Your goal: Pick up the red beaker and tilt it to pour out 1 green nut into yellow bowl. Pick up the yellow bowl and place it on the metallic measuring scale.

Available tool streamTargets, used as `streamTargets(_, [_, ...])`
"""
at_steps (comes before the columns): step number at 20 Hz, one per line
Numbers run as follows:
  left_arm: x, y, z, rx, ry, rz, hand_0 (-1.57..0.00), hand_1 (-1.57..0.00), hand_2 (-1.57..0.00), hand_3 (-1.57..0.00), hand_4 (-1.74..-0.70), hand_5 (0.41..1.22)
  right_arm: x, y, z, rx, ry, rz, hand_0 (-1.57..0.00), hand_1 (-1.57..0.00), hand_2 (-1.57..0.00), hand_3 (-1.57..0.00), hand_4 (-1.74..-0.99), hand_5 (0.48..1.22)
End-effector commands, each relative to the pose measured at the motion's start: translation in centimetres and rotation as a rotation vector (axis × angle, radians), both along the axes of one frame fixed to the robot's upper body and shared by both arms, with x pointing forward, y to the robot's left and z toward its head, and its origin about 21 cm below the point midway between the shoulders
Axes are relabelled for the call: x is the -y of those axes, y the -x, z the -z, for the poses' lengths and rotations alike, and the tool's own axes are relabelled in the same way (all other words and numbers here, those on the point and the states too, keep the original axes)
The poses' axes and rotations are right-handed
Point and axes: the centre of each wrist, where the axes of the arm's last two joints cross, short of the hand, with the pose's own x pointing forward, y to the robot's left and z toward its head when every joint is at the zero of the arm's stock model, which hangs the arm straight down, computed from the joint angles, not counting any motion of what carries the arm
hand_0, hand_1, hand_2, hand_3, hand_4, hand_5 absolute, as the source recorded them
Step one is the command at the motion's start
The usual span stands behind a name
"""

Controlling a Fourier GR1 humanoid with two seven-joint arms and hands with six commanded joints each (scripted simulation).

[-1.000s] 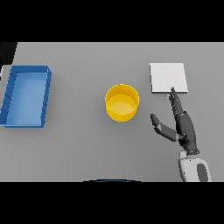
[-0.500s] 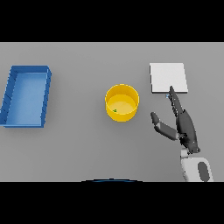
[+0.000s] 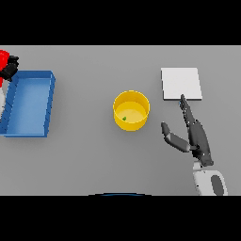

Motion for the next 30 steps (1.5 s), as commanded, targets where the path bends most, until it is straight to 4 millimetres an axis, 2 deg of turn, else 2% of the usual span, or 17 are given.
streamTargets(1, [0.0,0.7,0.5,0.002,0.009,-0.007,-1.57,-1.57,-1.57,-1.57,-1.74,1.151,0.1,-0.2,-0.1,-0.008,-0.009,0.001,0.00,0.00,0.00,0.00,-1.174,0.676])
streamTargets(5, [0.6,2.3,1.5,-0.028,0.052,-0.045,-1.57,-1.57,-1.57,-1.57,-1.74,0.925,0.6,-0.1,0.2,-0.004,-0.018,0.011,0.00,0.00,0.00,0.00,-1.157,0.671])
streamTargets(6, [0.6,2.7,1.2,-0.039,0.061,-0.053,-1.57,-1.57,-1.57,-1.57,-1.66,0.868,0.5,-0.2,0.0,-0.004,-0.024,0.005,0.00,0.00,0.00,0.00,-1.155,0.669])
streamTargets(7, [0.5,3.1,1.0,-0.049,0.059,-0.040,-1.57,-1.57,-1.53,-1.53,-1.52,0.818,0.5,-0.1,0.4,-0.010,-0.024,0.007,0.00,0.00,0.00,0.00,-1.155,0.670])
streamTargets(8, [0.6,3.5,0.7,-0.056,0.058,0.032,-1.47,-1.34,-1.28,-1.32,-1.37,0.774,0.5,-0.2,-0.1,-0.002,-0.025,0.004,0.00,0.00,0.00,0.00,-1.153,0.670])
streamTargets(10, [0.4,4.1,0.4,-0.081,0.112,0.107,-0.94,-0.86,-0.82,-0.84,-1.13,0.705,0.6,-0.1,0.0,-0.006,-0.016,0.011,0.00,0.00,0.00,0.00,-1.149,0.670])
streamTargets(12, [0.2,4.3,0.0,-0.130,0.129,0.143,-0.60,-0.55,-0.52,-0.54,-0.98,0.664,0.5,-0.1,-0.1,-0.005,-0.025,-0.001,0.00,0.00,0.00,0.00,-1.153,0.670])
streamTargets(14, [0.2,4.2,0.0,-0.185,0.077,0.158,-0.38,-0.35,-0.33,-0.34,-0.88,0.644,0.5,0.0,0.3,-0.009,-0.022,0.004,0.00,0.00,0.00,0.00,-1.155,0.669])
streamTargets(16, [-0.3,4.3,0.5,-0.221,0.029,0.155,-0.25,-0.22,-0.21,-0.22,-0.83,0.627,0.8,-0.2,0.0,0.002,0.001,0.014,0.00,0.00,0.00,0.00,-1.156,0.665])
streamTargets(18, [0.2,4.2,1.0,-0.217,-0.004,0.153,-0.16,-0.14,-0.14,-0.14,-0.80,0.627,0.6,-0.2,0.0,0.001,0.014,0.017,0.00,0.00,0.00,0.00,-1.158,0.665])
streamTargets(20, [0.2,4.3,1.2,-0.184,-0.017,0.158,-0.10,-0.09,-0.09,-0.09,-0.78,0.631,0.5,-0.4,-0.1,-0.004,0.028,0.026,0.00,0.00,0.00,0.00,-1.154,0.657])
streamTargets(22, [0.5,4.0,0.5,-0.134,0.000,0.175,-0.06,-0.06,-0.06,-0.06,-0.78,0.633,-0.3,-0.5,-0.2,-0.039,0.082,0.043,0.00,0.00,0.00,0.00,-1.131,0.631])
streamTargets(24, [0.5,4.0,0.5,-0.090,0.035,0.180,-0.04,-0.04,-0.03,-0.04,-0.78,0.644,-0.2,-0.9,-0.8,-0.009,0.141,-0.034,0.00,0.00,0.00,0.00,-1.087,0.649])
streamTargets(26, [1.2,4.1,0.8,-0.071,0.062,0.201,-0.03,-0.02,-0.02,-0.02,-0.79,0.657,-0.2,-1.9,-1.8,0.008,0.242,-0.120,0.00,0.00,0.00,0.00,-1.088,0.665])
streamTargets(30, [1.4,4.6,0.8,-0.072,0.078,0.212,-0.01,-0.01,-0.01,-0.01,-0.80,0.678,-0.5,-4.2,-3.4,0.043,0.590,-0.237,0.00,0.00,0.00,0.00,-1.132,0.631])
